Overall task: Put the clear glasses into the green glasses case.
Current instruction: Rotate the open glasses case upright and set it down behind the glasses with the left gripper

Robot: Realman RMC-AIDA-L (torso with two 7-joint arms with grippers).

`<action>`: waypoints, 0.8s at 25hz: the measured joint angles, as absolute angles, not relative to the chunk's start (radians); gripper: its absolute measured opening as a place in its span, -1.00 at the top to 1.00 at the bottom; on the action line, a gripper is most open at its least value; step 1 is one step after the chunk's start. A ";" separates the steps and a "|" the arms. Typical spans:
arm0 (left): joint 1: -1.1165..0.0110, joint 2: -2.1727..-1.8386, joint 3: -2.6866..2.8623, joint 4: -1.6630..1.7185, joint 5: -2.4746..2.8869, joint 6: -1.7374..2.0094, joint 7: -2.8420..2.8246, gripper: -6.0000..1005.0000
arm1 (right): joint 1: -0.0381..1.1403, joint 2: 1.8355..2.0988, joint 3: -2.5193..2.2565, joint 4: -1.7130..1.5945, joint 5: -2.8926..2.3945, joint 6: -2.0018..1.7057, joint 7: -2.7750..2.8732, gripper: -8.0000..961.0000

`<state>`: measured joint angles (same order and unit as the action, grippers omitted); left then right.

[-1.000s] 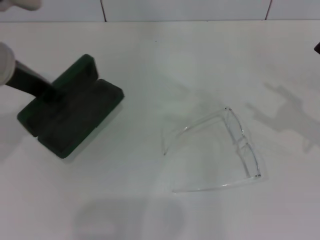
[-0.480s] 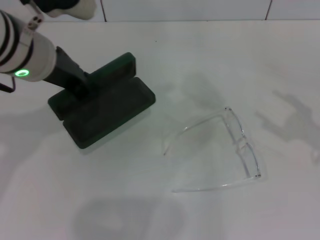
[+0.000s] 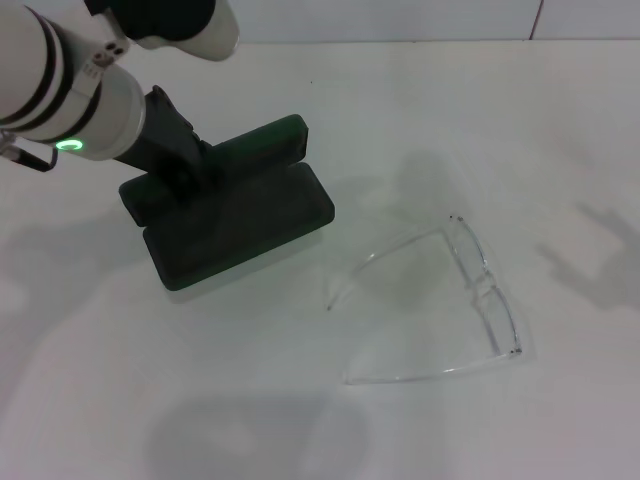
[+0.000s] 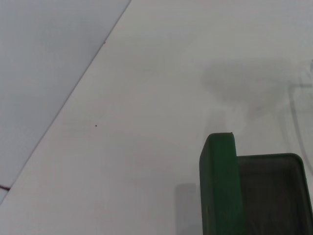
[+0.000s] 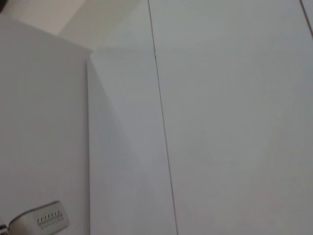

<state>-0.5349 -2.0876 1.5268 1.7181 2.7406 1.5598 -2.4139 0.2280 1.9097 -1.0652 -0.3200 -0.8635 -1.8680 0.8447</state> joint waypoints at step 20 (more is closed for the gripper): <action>-0.510 -2.091 1.791 1.687 2.805 1.477 -2.326 0.57 | 0.173 1.913 -0.997 -0.297 -0.867 -1.904 0.858 -0.66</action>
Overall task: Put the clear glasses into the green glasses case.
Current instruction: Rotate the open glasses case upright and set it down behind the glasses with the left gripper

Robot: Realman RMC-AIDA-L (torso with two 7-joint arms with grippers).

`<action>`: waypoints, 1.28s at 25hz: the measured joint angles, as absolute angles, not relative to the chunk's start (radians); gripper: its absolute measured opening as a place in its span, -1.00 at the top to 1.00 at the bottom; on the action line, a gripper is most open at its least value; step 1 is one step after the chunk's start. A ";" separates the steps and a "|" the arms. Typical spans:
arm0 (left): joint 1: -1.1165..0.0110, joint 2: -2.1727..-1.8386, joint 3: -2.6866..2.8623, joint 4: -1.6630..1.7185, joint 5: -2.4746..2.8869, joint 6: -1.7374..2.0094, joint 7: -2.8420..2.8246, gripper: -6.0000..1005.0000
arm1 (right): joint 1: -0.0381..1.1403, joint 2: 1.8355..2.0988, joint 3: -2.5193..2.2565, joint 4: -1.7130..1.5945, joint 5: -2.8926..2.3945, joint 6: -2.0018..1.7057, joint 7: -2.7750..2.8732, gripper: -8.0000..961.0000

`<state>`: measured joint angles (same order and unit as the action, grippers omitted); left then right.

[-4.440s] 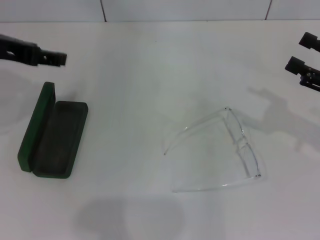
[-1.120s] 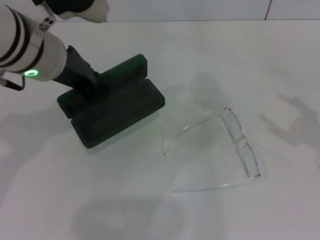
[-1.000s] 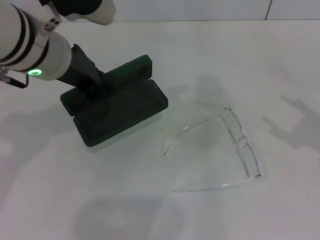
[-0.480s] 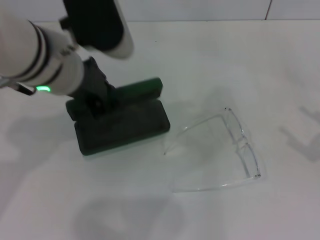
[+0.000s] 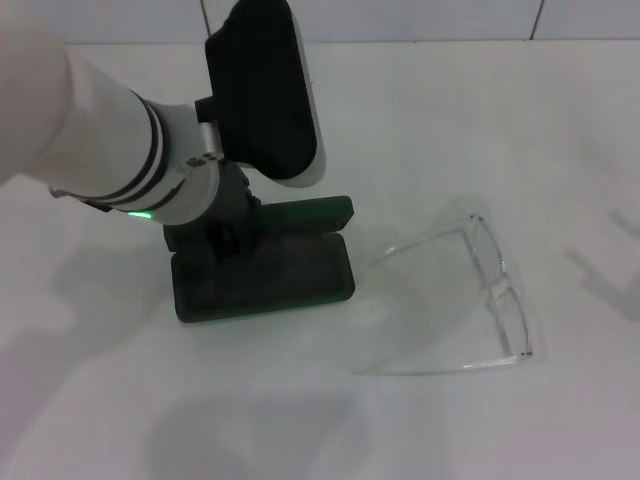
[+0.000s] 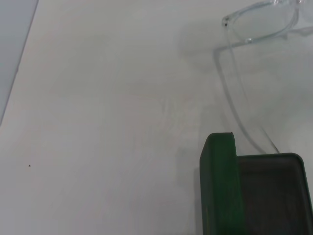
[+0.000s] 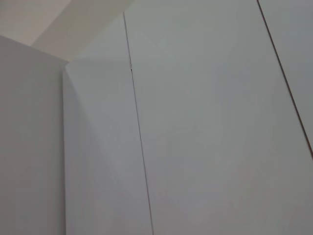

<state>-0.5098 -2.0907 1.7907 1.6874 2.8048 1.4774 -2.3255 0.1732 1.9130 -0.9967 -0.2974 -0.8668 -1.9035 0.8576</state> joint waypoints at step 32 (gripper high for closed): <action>-0.551 -2.098 1.970 1.604 2.732 1.246 -2.326 0.56 | 0.148 1.917 -0.995 -0.283 -0.865 -1.909 0.847 -0.66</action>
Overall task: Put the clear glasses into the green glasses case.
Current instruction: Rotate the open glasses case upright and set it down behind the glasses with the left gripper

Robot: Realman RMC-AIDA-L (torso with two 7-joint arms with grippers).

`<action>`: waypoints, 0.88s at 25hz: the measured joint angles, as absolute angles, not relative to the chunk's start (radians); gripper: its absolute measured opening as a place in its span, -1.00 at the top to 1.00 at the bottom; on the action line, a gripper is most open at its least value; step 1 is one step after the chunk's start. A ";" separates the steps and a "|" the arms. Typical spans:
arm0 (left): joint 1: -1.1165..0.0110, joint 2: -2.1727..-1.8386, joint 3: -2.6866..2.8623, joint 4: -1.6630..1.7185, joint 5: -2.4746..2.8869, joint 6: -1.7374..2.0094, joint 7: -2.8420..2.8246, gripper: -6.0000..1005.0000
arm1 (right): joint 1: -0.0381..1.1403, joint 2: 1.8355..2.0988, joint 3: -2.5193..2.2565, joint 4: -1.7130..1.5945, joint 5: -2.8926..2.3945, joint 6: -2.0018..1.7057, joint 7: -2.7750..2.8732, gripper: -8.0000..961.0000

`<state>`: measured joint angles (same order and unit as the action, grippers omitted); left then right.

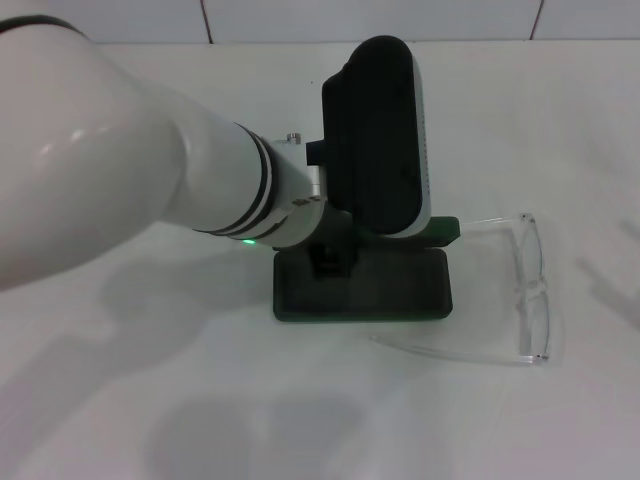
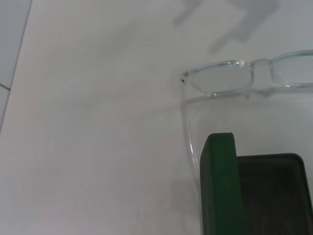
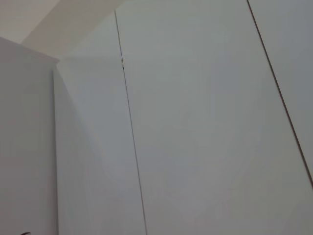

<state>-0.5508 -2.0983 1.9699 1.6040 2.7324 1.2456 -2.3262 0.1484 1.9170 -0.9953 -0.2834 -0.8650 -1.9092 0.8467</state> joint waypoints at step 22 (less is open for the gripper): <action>-0.579 -2.097 1.973 1.511 2.692 1.178 -2.319 0.56 | 0.146 1.911 -0.983 -0.275 -0.864 -1.903 0.844 -0.66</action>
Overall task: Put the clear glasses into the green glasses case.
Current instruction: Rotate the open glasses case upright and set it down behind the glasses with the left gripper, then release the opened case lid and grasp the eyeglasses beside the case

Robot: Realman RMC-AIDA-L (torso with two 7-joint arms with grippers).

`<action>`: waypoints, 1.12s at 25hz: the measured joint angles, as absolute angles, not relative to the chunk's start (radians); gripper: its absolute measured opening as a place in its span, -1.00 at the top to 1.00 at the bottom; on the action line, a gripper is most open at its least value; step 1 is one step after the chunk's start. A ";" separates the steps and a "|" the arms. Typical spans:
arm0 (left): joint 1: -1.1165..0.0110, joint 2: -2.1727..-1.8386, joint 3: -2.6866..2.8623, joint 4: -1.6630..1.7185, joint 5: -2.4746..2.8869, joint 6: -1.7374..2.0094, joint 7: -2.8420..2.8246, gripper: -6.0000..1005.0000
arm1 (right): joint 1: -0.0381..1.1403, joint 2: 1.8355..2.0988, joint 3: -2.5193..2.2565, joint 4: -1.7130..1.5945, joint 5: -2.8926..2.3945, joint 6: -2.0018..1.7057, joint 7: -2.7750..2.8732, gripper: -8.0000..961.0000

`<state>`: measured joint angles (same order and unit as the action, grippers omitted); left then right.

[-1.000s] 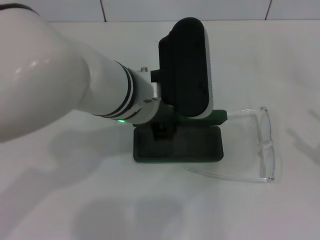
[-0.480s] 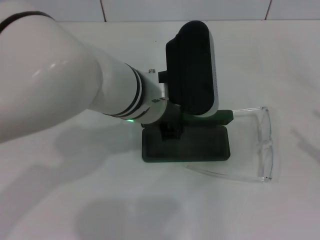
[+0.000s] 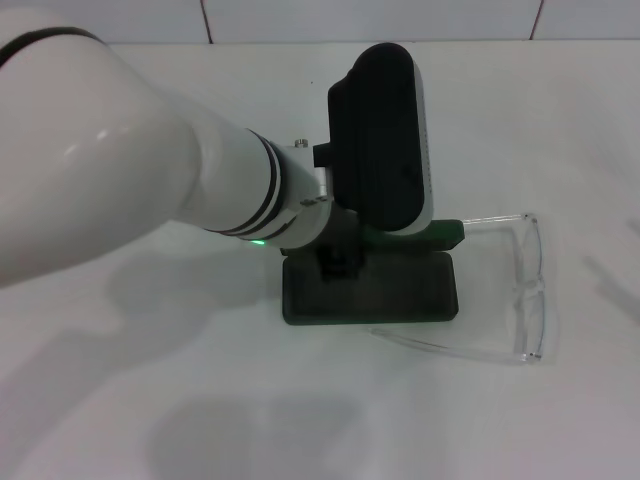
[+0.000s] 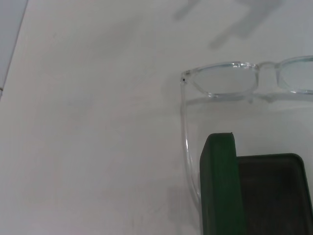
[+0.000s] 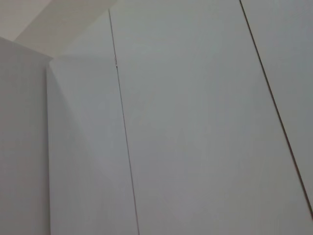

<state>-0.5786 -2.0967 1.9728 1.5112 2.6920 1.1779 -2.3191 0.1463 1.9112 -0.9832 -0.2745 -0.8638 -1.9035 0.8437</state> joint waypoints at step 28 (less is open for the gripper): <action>-0.569 -2.094 1.905 1.747 2.525 1.328 -2.346 0.06 | 0.165 1.866 -0.991 -0.341 -0.980 -1.767 1.031 -0.66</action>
